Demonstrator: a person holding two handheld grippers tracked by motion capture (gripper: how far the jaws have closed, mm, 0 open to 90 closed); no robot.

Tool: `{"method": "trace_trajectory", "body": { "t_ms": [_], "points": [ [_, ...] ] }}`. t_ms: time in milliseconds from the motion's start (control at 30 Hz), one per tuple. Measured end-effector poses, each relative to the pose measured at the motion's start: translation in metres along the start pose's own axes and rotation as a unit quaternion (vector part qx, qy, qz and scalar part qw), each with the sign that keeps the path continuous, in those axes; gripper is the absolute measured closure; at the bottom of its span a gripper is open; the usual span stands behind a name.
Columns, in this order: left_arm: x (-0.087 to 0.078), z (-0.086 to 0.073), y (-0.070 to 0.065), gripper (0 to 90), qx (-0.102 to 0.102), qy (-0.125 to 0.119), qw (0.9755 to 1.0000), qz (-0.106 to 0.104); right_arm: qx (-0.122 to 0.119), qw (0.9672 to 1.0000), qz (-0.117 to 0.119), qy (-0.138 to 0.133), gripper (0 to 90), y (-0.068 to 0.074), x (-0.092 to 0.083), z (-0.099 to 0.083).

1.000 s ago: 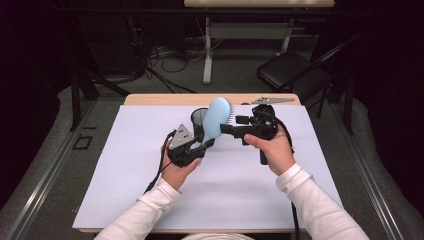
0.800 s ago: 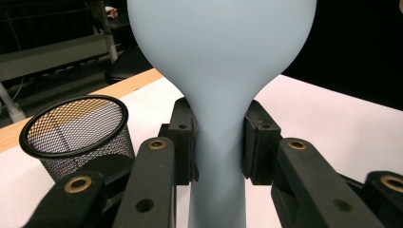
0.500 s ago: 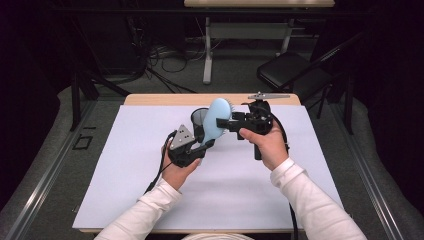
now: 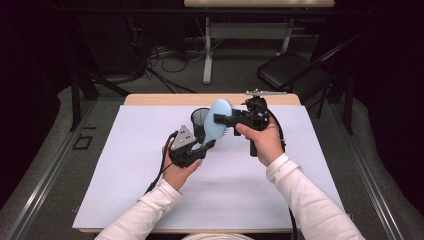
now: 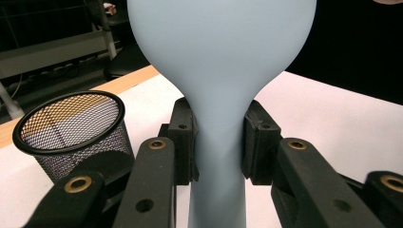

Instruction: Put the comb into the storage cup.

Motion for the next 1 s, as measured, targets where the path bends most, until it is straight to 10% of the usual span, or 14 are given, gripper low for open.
{"method": "trace_trajectory", "body": {
  "t_ms": [1000],
  "points": [
    [0.000,0.000,0.001,69.7,0.000,-0.001,1.0000,0.002,-0.016,0.9996,0.008,0.021,31.3,0.005,0.014,-0.001]
  ]
}}
Point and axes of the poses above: each handheld gripper's, and its own axes: x roughly forward along the jaws, z roughly out of its top, y roughly to its left, the point moved 6 cm from there along x, roughly forward along the jaws, and after that the axes turned 10 degrees about -y, right-handed, at the moved point
